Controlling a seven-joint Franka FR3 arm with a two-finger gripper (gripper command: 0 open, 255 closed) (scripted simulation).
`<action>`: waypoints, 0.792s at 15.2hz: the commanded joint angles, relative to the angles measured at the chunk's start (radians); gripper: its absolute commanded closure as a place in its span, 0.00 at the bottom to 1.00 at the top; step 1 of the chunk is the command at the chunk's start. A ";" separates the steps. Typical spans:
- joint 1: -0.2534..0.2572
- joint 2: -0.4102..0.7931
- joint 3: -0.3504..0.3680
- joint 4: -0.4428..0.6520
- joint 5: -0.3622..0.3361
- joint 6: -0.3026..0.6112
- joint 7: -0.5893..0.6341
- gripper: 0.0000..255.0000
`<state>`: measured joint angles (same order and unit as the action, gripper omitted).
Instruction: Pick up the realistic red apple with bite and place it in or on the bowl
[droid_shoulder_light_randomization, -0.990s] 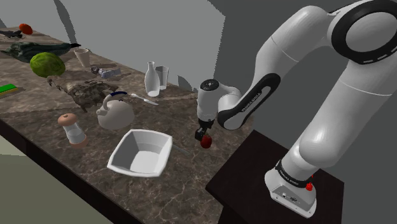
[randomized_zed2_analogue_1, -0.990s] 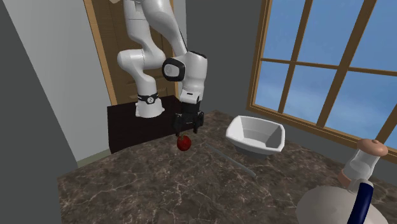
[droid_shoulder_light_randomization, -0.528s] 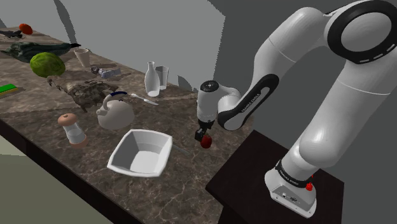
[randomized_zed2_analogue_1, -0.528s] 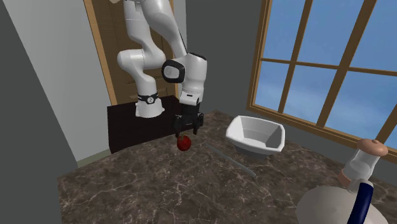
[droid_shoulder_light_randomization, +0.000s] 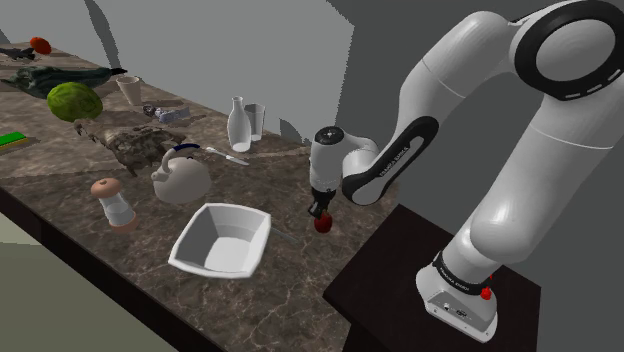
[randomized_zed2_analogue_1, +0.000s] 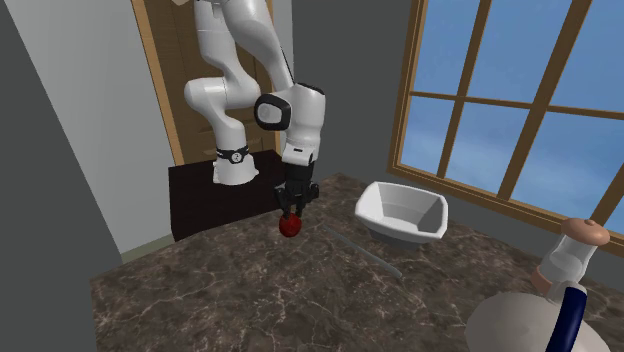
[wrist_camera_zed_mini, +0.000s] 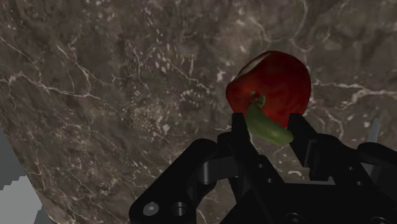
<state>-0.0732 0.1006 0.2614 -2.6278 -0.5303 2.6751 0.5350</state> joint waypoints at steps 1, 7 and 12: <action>0.000 0.000 0.000 0.000 0.000 0.000 0.000 1.00; -0.002 -0.066 0.019 -0.009 0.084 -0.045 -0.070 1.00; 0.005 -0.145 0.028 -0.011 0.174 -0.108 -0.145 1.00</action>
<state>-0.0705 -0.0298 0.2874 -2.6385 -0.3730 2.5793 0.4024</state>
